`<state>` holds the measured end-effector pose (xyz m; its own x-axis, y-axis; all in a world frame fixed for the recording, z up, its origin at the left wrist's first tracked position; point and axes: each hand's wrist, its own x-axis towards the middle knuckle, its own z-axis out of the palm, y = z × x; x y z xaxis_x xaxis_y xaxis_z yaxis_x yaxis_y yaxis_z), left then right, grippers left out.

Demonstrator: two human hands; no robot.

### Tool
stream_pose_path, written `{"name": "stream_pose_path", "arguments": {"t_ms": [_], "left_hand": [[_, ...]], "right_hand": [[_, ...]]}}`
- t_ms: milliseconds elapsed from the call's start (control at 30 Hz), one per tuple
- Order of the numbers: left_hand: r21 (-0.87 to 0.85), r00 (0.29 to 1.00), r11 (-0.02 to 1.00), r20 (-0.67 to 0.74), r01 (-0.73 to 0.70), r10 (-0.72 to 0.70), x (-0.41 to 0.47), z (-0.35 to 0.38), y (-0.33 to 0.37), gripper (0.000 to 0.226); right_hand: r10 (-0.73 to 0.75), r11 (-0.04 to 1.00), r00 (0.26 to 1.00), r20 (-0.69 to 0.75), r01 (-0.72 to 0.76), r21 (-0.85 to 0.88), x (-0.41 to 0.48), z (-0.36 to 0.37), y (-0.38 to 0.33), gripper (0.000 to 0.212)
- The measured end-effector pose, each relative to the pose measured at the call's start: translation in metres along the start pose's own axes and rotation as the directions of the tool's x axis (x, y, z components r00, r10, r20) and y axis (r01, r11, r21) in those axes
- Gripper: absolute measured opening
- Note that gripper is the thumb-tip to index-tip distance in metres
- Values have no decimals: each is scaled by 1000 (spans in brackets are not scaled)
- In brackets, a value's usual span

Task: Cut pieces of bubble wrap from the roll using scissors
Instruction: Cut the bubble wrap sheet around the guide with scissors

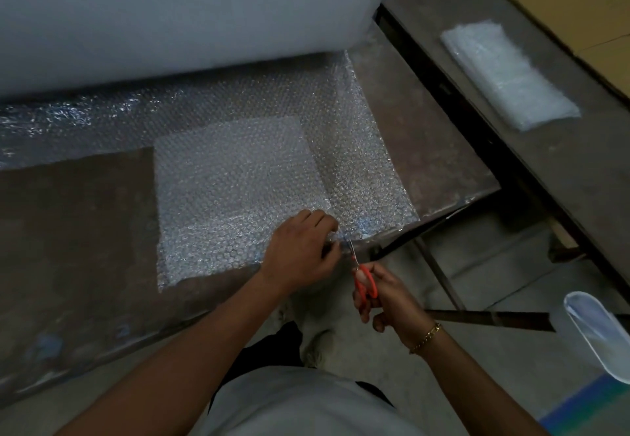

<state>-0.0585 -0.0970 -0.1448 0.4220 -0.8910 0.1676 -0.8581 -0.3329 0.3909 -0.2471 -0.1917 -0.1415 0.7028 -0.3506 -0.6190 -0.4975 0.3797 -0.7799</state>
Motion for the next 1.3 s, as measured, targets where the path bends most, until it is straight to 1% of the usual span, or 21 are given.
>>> {"name": "stream_pose_path", "arguments": {"t_ms": [67,133,267,433,567,667,733,833,967,1167,1300], "left_hand": [[-17,1000,1000,1,-8,8,0,-1,1,29],[-16,1000,1000,6,-15,15,0,-3,1,33],[-9,1000,1000,10,-19,19,1,-3,2,34],[-13,1000,1000,-6,-14,14,1,-2,2,35],[31,999,999,-45,-11,13,-3,-1,2,44],[64,999,998,-52,10,-7,-5,-2,0,54],[69,999,998,-47,10,-7,-4,-3,0,56],[75,999,997,-39,-3,6,-1,-4,2,52],[43,997,999,-77,-13,17,5,-2,3,39],[-27,992,1000,-124,-7,4,-1,7,1,22],[-36,989,999,-148,-15,9,-2,10,-1,16]], "right_hand": [[1,1000,1000,-6,-1,-7,3,1,-3,43],[-5,1000,1000,-12,5,-6,7,1,-6,43],[-26,999,1000,-5,26,19,11,0,-12,36],[-42,999,999,0,42,22,13,-1,-19,34],[-48,999,999,4,48,17,12,-1,-22,24],[-58,998,998,21,58,17,11,-2,-26,26],[-64,998,997,31,64,19,11,-2,-29,30],[-75,997,997,31,75,5,13,-1,-33,38],[-83,997,996,25,83,-1,14,-1,-37,29],[-45,998,999,9,45,-49,9,-3,-32,35],[-8,997,1000,1,8,-82,7,-1,-26,27]]}}
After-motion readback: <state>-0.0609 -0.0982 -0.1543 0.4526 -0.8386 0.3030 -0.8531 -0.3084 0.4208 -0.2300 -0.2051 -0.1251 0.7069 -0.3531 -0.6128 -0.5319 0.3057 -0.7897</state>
